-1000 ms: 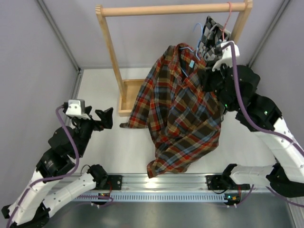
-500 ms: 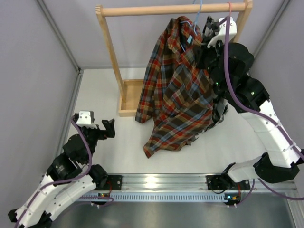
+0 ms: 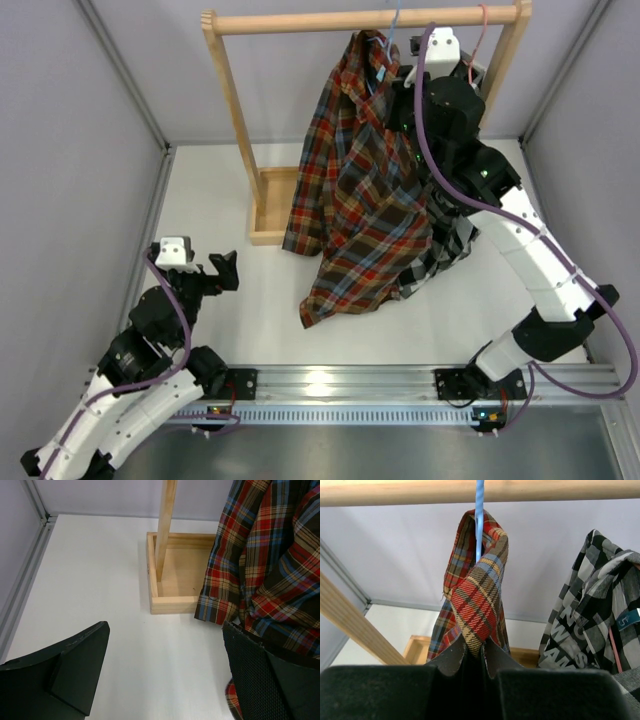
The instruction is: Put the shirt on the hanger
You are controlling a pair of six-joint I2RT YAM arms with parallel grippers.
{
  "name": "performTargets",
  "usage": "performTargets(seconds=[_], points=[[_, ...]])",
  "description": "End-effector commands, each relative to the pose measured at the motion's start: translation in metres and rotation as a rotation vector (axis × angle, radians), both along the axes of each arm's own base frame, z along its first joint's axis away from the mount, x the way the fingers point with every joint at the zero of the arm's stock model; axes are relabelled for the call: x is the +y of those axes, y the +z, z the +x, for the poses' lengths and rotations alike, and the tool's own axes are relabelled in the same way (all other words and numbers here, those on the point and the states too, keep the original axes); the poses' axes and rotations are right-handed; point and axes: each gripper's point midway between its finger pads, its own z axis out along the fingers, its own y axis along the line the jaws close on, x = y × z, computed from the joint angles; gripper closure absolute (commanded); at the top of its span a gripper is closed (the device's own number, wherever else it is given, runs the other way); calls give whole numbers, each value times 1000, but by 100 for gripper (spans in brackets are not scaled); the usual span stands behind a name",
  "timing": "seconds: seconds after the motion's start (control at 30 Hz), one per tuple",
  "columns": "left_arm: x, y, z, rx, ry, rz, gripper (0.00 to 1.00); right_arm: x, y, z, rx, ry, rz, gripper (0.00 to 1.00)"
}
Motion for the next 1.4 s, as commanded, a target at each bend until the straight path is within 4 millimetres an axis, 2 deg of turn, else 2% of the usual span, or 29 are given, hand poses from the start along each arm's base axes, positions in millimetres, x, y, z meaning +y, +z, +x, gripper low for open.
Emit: performTargets(seconds=[0.0, 0.03, 0.07, 0.17, 0.3, 0.33, 0.37, 0.43, 0.47, 0.57, 0.6, 0.7, 0.77, 0.8, 0.83, 0.87, 0.97, 1.0, 1.07, 1.1, 1.17, 1.2, 1.23, 1.27, 1.3, 1.33, 1.37], points=[[4, 8, 2, -34, 25, -46, 2, -10, 53, 0, -164, -54, 160, 100], [5, 7, 2, -34, 35, -47, 2, -11, 49, 3, -161, -80, 165, 100], [9, 7, 3, -32, 53, -46, 2, -3, 43, 2, -154, -76, 158, 100], [24, 6, 7, -29, 138, -58, 2, 9, 12, 10, -126, -114, 135, 100], [27, 3, 11, -12, 154, -64, 2, 15, -13, 15, -82, -126, 141, 100], [27, 2, 13, -8, 156, -64, 2, 16, -13, 13, -88, -127, 154, 100], [30, 1, 14, -4, 170, -64, 2, 21, -28, 13, -71, -120, 142, 100], [30, 1, 15, -2, 170, -64, 2, 20, -33, 12, -70, -118, 159, 100], [31, 1, 15, -1, 175, -63, 2, 20, -44, 12, -52, -120, 147, 100], [31, -2, 16, 5, 173, -59, 2, 20, -41, 10, -69, -105, 171, 84], [31, -1, 16, 2, 176, -59, 2, 19, -38, 8, -75, -99, 175, 66], [33, -2, 17, 5, 188, -56, 2, 19, -29, 1, -86, -64, 174, 40], [35, 0, 17, 4, 195, -58, 2, 16, -21, -4, -96, -49, 170, 31], [35, -2, 17, 8, 196, -54, 2, 11, -21, -9, -85, -44, 152, 17], [36, -1, 17, 6, 202, -56, 2, 11, -19, -13, -85, -28, 143, 10], [37, -1, 17, 4, 207, -57, 2, 4, -16, -21, -82, -22, 134, 1], [39, -1, 17, 4, 215, -60, 2, -8, -18, -37, -72, 3, 110, 1], [39, 0, 17, 1, 215, -62, 2, -21, -8, -51, -89, 7, 123, 0], [38, -2, 18, 7, 217, -63, 2, -34, -21, -63, -53, 10, 69, 1], [40, -1, 18, 6, 228, -64, 2, -51, -11, -79, -75, 11, 80, 0], [42, -2, 18, 12, 239, -62, 2, -68, -30, -92, -37, 2, 11, 0], [44, -2, 18, 13, 253, -62, 2, -86, -25, -108, -56, -5, 18, 1], [46, -2, 18, 13, 262, -64, 2, -99, -31, -115, -48, -33, 4, 1], [47, -3, 18, 17, 269, -61, 2, -110, -51, -120, -13, -57, -41, 1], [49, -2, 18, 15, 279, -61, 2, -133, -49, -137, -34, -83, -14, 1], [52, -2, 17, 13, 291, -60, 2, -150, -56, -144, -30, -138, -14, 1], [54, -1, 17, 10, 299, -62, 2, -159, -82, -148, 9, -162, -61, 1]])
